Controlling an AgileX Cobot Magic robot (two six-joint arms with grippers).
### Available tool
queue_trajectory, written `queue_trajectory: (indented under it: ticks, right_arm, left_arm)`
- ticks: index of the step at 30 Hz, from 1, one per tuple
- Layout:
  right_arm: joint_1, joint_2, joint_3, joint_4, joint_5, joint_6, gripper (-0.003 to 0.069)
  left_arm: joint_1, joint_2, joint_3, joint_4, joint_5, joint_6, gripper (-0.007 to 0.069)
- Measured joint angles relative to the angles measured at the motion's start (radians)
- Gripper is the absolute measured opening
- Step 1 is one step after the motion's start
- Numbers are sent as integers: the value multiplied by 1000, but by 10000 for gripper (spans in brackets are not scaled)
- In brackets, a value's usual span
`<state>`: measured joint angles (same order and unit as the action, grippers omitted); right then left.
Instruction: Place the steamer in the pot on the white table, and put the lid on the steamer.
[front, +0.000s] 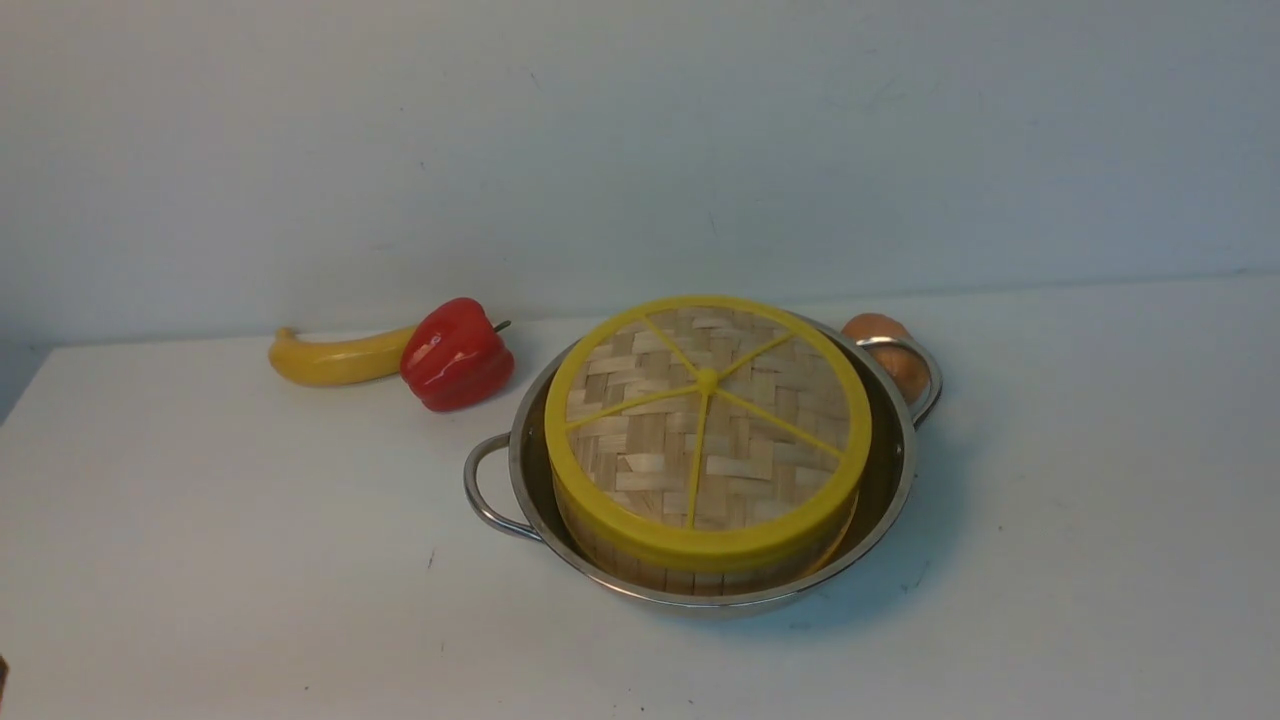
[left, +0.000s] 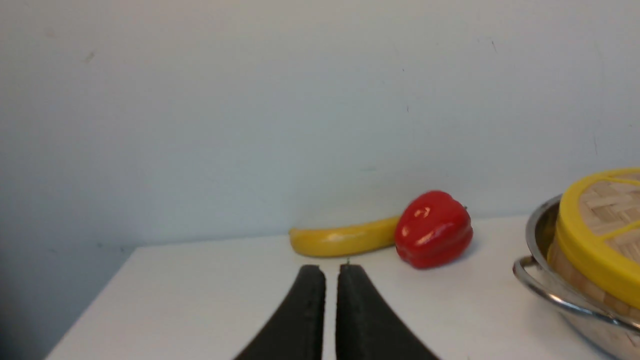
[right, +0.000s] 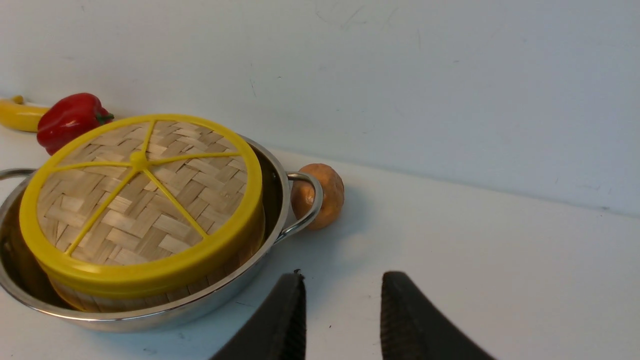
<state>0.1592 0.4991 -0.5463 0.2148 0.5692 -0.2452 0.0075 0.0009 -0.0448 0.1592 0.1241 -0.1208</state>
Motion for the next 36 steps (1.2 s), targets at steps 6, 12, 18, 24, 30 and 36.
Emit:
queue_trajectory:
  ticks: [6, 12, 18, 24, 30, 36]
  right_arm:
    - [0, 0, 0, 1, 0, 0, 239]
    - [0, 0, 0, 1, 0, 0, 239]
    - [0, 0, 0, 1, 0, 0, 239]
    - [0, 0, 0, 1, 0, 0, 239]
    - [-8, 0, 0, -4, 0, -5, 239]
    - [-147, -8, 8, -14, -5, -8, 240]
  left_arm:
    - [0, 0, 51, -183, 39, 201, 31]
    - [0, -1, 51, -196, 39, 233, 46]
    - [0, -1, 51, -196, 39, 234, 52]
    - [0, -1, 51, -196, 39, 235, 59]
    - [0, -1, 51, -196, 39, 235, 73]
    - [0, -1, 51, -196, 39, 235, 84]
